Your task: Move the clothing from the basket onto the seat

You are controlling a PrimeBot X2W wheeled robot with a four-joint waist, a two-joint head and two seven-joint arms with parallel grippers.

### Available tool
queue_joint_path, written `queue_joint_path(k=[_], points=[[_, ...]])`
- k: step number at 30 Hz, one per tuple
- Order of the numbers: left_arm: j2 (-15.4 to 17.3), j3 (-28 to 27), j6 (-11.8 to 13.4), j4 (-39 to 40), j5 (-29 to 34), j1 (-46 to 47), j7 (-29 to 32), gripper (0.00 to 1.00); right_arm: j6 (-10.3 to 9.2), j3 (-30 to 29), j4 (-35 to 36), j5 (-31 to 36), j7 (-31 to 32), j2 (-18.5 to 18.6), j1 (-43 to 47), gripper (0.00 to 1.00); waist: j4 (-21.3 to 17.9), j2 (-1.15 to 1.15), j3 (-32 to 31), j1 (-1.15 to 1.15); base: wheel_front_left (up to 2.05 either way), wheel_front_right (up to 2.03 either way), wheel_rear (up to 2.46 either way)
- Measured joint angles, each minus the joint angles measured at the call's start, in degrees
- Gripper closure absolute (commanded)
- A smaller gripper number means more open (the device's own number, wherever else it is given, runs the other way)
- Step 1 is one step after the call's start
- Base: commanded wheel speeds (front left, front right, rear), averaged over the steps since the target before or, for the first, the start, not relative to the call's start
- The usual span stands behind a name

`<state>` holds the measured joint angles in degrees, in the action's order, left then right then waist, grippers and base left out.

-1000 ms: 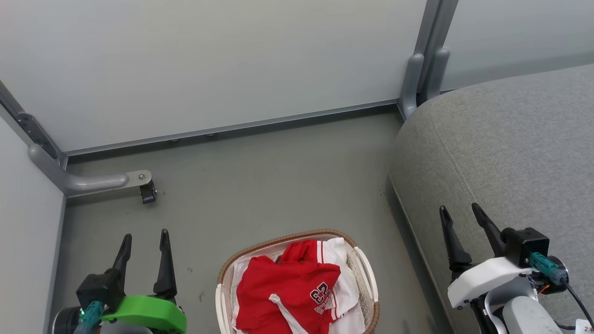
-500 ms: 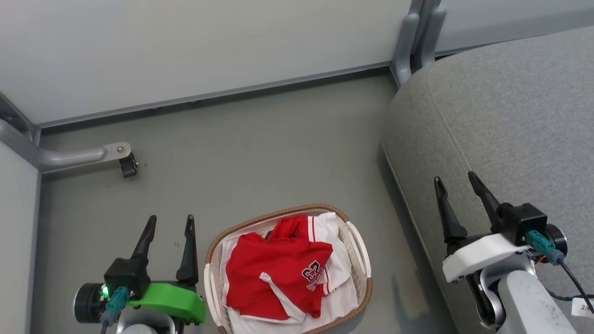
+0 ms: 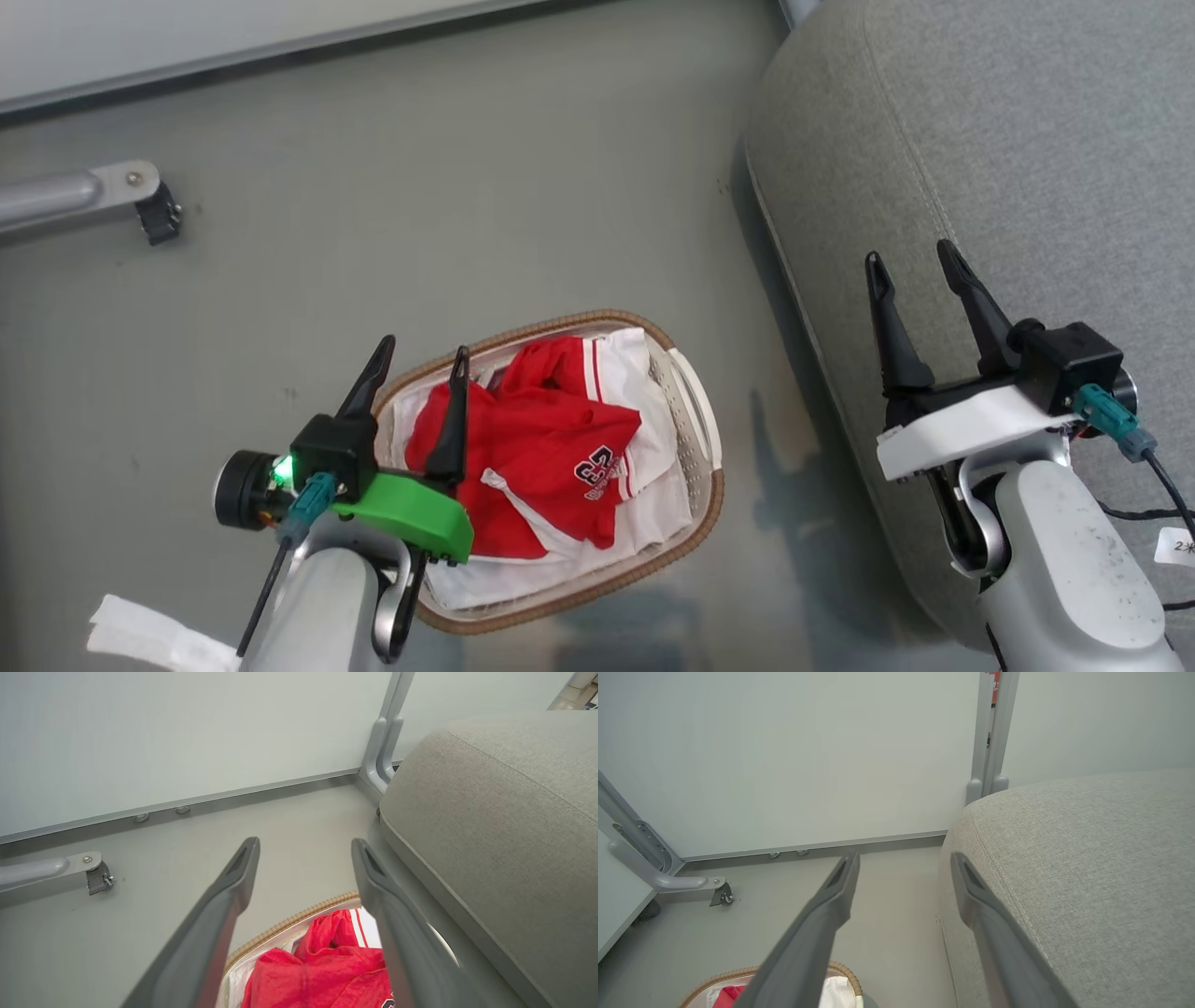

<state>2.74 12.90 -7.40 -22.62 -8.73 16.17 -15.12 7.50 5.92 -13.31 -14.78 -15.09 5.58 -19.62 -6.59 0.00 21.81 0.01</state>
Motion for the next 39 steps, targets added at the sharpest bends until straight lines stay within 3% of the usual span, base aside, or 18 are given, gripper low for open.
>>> queue_joint_path(k=[8,23,35,39], points=[[0.89,6.26,-0.02,-4.79,0.29,6.34,0.00,0.00,0.00,1.47,1.94,-0.89,0.00,-0.80,-2.92,0.00,-2.38,0.00,7.61,0.00,0.00,0.00,0.00],[5.54,23.75,-0.10,-15.92,-2.75,15.61,-0.01,0.00,0.00,3.59,3.39,-1.83,0.00,-1.86,-5.85,0.00,-7.56,0.00,19.50,0.00,0.00,0.00,0.00],[7.60,26.36,-0.07,-22.85,1.71,23.17,-0.01,0.00,0.00,5.44,3.66,-1.87,0.00,-2.33,-6.27,0.00,-9.29,0.00,26.02,0.00,0.00,0.00,0.00],[7.75,26.92,0.04,-28.63,3.25,25.66,-0.01,0.00,0.00,6.06,3.57,-2.26,0.00,-2.46,-6.76,0.00,-9.58,0.00,27.62,0.00,0.00,0.00,0.00]])
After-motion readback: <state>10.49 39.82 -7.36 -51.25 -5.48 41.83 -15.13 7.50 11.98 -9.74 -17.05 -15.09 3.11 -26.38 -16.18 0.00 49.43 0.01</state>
